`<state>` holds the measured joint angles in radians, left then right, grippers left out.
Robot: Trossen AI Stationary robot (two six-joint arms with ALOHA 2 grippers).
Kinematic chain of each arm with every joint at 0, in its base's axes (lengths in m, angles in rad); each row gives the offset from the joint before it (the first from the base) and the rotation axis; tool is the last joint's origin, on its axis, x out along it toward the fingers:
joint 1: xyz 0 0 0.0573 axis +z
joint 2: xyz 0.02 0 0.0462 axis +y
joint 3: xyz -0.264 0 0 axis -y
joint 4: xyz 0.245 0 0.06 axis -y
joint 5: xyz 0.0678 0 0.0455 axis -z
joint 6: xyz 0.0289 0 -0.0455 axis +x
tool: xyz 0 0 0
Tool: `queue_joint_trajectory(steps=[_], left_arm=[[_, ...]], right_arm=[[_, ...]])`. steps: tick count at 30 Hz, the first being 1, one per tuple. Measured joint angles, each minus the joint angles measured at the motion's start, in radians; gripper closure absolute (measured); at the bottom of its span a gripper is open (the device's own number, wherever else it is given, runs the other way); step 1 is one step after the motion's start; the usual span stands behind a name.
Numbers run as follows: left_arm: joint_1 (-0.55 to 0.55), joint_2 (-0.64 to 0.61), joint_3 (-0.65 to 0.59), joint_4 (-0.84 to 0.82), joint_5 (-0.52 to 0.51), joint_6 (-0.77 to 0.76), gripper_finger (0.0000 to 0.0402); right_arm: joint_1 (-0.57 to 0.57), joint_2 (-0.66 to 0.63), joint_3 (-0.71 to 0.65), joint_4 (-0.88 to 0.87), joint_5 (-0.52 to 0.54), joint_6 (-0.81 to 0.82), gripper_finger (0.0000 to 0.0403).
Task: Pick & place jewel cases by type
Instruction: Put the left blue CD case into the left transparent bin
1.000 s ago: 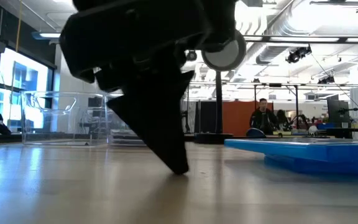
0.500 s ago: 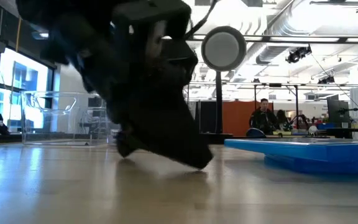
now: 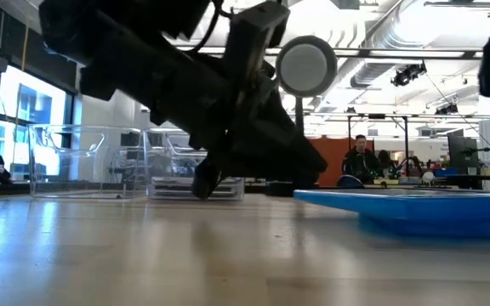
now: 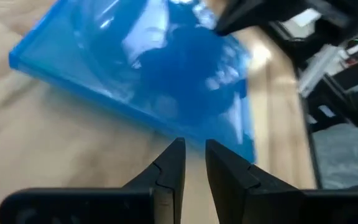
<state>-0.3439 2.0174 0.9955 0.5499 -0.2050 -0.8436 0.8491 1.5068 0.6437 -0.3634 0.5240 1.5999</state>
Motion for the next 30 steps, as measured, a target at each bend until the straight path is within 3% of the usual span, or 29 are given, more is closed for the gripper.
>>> queue_joint_trajectory(steps=[6, 12, 17, 30], left_arm=[[0.019, 0.015, 0.001, -0.008, 0.02, -0.052, 0.0304], [0.026, 0.007, 0.008, -0.15, 0.035, -0.155, 0.0252], [0.027, 0.009, 0.014, -0.121, 0.024, -0.231, 0.0222], [0.024, 0.01, 0.028, -0.2, 0.068, -0.306, 0.0199]], right_arm=[[-0.04, -0.004, -0.046, 0.071, 0.01, -0.054, 0.0403], [-0.045, -0.004, -0.044, 0.077, -0.001, -0.103, 0.0403], [-0.045, -0.004, -0.043, 0.08, -0.002, -0.116, 0.0403], [-0.045, -0.003, -0.043, 0.177, -0.006, -0.188, 0.0403]])
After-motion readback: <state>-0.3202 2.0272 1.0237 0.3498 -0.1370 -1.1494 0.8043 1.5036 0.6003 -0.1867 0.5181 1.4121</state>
